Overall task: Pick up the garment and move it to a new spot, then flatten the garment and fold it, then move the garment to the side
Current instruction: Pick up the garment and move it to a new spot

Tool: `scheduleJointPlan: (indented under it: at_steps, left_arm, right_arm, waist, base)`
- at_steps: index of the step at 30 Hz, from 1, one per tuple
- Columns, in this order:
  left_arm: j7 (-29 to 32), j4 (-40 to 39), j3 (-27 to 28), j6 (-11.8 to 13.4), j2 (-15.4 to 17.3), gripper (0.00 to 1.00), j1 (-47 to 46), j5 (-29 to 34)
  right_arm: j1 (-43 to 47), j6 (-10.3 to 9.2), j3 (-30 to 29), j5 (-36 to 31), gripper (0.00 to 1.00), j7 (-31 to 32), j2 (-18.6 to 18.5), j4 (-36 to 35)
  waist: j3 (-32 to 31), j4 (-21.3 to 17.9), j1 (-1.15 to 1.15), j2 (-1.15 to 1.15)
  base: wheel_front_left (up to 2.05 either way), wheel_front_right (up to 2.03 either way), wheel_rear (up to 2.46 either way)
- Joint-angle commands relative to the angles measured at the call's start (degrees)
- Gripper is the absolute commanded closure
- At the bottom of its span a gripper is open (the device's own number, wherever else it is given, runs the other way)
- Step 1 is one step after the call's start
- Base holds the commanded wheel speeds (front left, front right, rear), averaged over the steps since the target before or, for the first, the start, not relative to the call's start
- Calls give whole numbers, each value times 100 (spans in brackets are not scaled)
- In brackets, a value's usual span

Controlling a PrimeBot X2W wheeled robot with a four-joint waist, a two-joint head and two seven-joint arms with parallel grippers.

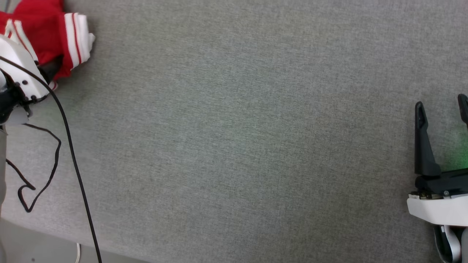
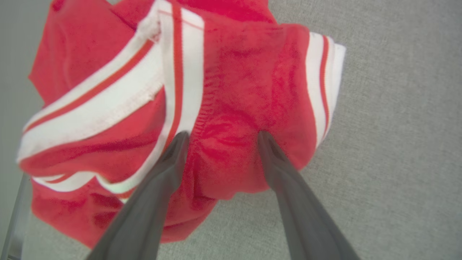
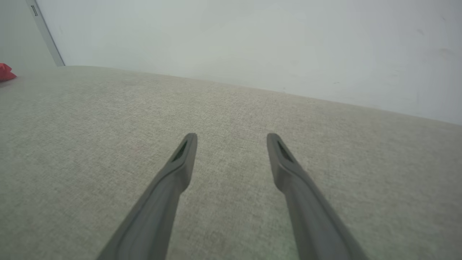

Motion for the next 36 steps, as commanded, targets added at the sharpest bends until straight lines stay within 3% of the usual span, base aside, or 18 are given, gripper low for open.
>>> scheduleJointPlan:
  at_steps: [1, 5, 10, 11, 12, 15, 16, 26, 36]
  left_arm:
    - [59, 74, -54, -1, -33, 0, 8, -23]
    - [382, 421, -322, -1, -98, 0, 142, -137]
    - [363, 592, -580, -1, -181, 0, 250, -329]
    - [307, 583, -622, -1, -152, 74, 242, -350]
    - [208, 569, -648, -1, -116, 100, 219, -367]
    - [-205, 435, -764, -1, 53, 100, 91, -336]
    - [-667, 273, -898, -1, 240, 100, -88, -325]
    - [-1930, -544, -2032, -1, 732, 100, -748, 148]
    - [-2055, -1536, -2530, 1, 461, 100, -1252, 372]
  right_arm:
    - [-80, -4, 2, -37, 0, -12, -23, -39]
    - [-128, -4, -6, -36, 0, -12, -13, -30]
    - [-151, -4, -23, -40, 0, -11, -10, 15]
    - [-161, -4, -13, -42, 0, -11, -6, 21]
    - [-173, -4, -3, -41, 0, -11, -1, 25]
    - [-190, -4, 33, -18, 0, -12, 14, 51]
    - [-171, -4, 65, 10, 0, -12, 68, 99]
    - [-23, -4, 123, 123, 0, -12, 350, 366]
    - [145, -4, 79, 205, 0, -12, 533, 469]
  waist:
    - [83, -64, -1, 0]
    - [176, -128, -1, 0]
    - [191, -122, -1, 0]
    - [177, -115, -1, 0]
    - [153, -105, -1, 0]
    - [45, -82, -1, 0]
    - [-122, -61, -1, 0]
    - [-1083, -110, -1, 0]
    - [-1635, -559, -1, 0]
  base:
    - [0, 0, 0]
    - [0, 0, 0]
    - [0, 0, 0]
    - [0, 0, 0]
    - [0, 0, 0]
    - [0, 0, 0]
    - [0, 0, 0]
    - [0, 0, 0]
    - [0, 0, 0]
